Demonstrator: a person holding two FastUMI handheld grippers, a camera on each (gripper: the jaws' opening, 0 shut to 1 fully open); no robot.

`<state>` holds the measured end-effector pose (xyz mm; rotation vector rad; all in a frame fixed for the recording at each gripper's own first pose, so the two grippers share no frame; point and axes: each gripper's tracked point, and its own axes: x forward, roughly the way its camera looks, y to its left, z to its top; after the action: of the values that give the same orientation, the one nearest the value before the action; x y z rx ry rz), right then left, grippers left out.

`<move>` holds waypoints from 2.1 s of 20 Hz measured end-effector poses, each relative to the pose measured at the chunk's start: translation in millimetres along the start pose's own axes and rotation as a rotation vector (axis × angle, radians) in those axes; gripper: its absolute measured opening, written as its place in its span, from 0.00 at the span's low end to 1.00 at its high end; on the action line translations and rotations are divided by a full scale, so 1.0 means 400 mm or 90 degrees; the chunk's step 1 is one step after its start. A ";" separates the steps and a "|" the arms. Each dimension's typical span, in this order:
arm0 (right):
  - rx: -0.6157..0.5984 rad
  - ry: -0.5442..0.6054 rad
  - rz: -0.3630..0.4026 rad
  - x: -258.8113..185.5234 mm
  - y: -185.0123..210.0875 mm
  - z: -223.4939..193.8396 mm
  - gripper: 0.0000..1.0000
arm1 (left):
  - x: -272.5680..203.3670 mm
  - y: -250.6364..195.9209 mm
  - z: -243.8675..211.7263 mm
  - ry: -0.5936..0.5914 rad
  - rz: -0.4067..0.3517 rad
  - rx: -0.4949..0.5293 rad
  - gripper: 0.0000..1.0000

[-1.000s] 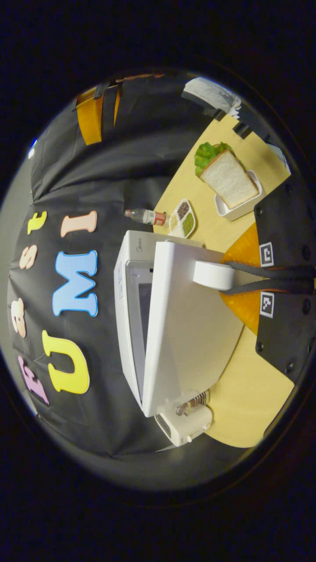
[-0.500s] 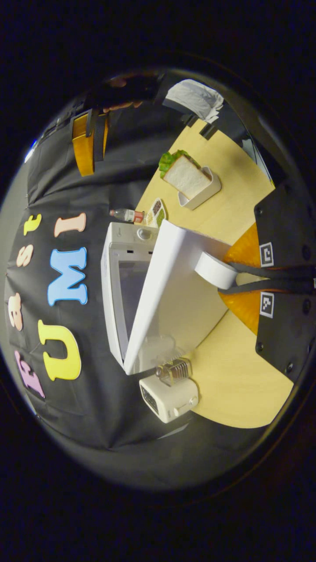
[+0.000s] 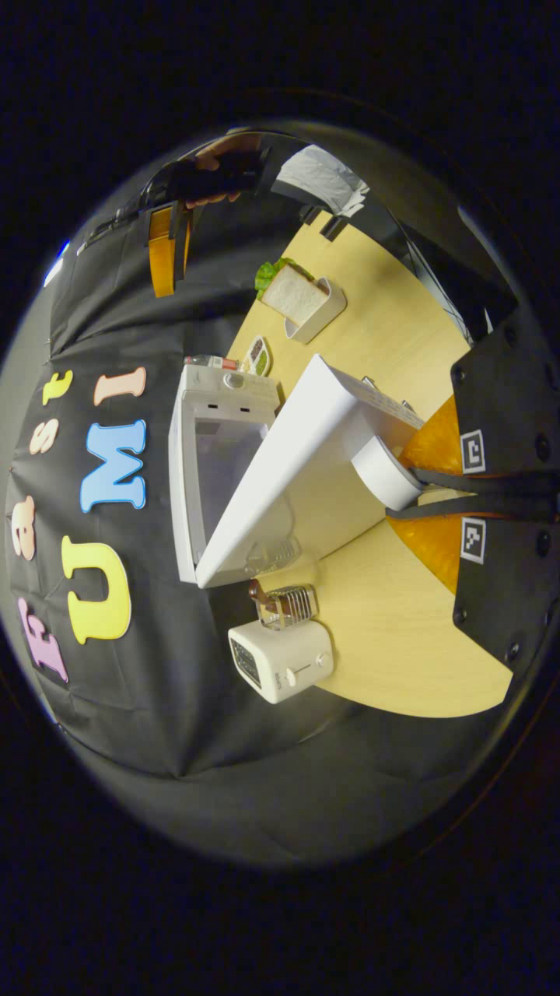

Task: Open the microwave oven with the left hand, put the food in, and close the microwave oven.

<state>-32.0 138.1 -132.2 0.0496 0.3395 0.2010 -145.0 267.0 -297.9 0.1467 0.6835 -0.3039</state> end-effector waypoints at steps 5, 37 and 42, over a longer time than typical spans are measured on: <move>-0.020 0.006 0.005 -0.002 0.033 -0.014 0.96 | -0.024 0.067 -0.020 -0.015 0.021 0.005 0.07; 0.116 0.410 0.013 0.068 -0.394 -0.469 0.99 | -0.233 -0.288 0.851 -0.487 0.333 -0.026 0.99; 0.167 0.469 0.046 0.078 -0.359 -0.521 0.88 | -0.232 -0.329 0.870 -0.476 0.368 0.024 0.92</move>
<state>-46.3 6.8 -350.5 0.2502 1.0994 0.2413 -47.4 82.9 24.0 0.2412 -0.1210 0.1891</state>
